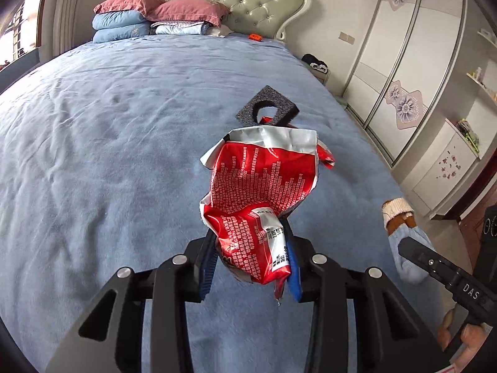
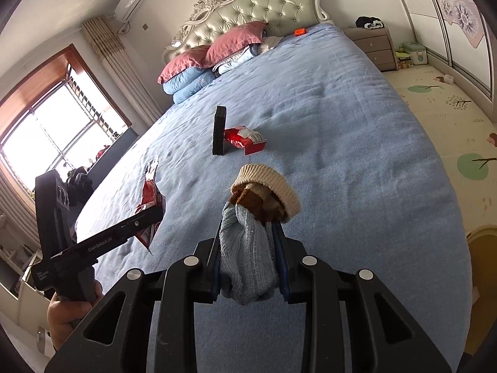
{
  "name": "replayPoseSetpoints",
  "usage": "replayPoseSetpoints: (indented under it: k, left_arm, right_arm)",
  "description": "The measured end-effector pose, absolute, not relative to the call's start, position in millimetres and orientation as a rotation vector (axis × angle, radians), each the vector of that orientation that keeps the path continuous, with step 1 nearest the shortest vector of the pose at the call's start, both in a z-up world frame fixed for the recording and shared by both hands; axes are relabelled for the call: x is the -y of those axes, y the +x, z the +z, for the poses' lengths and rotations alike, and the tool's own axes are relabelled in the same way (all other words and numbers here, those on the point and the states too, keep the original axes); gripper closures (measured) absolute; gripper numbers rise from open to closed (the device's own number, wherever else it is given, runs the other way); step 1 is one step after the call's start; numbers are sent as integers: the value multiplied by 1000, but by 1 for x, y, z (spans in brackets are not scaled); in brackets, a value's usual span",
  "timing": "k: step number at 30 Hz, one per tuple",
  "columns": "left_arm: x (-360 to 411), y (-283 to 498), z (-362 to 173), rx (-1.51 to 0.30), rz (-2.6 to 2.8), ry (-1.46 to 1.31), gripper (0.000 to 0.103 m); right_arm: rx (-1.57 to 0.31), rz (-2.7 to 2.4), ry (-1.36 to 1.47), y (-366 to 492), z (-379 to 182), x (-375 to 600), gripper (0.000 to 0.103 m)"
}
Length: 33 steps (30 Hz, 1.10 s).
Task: Collect trash
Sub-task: 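Carry the grey sock and red chip bag over the yellow bucket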
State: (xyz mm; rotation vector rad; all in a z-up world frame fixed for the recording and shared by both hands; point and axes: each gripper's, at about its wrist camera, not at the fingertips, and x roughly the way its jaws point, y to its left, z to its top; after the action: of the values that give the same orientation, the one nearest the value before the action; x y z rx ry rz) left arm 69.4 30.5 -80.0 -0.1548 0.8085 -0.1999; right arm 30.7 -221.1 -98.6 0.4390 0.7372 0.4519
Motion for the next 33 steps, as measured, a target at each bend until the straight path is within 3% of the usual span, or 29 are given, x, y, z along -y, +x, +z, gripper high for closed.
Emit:
replayPoseSetpoints:
  k: [15, 33]
  left_arm:
    - [53, 2, -64, -798, -415, -115, 65]
    - [251, 5, -92, -940, -722, 12, 65]
  right_arm:
    - [-650, 408, 448, -61, -91, 278, 75]
    - [-568, 70, 593, -127, -121, 438, 76]
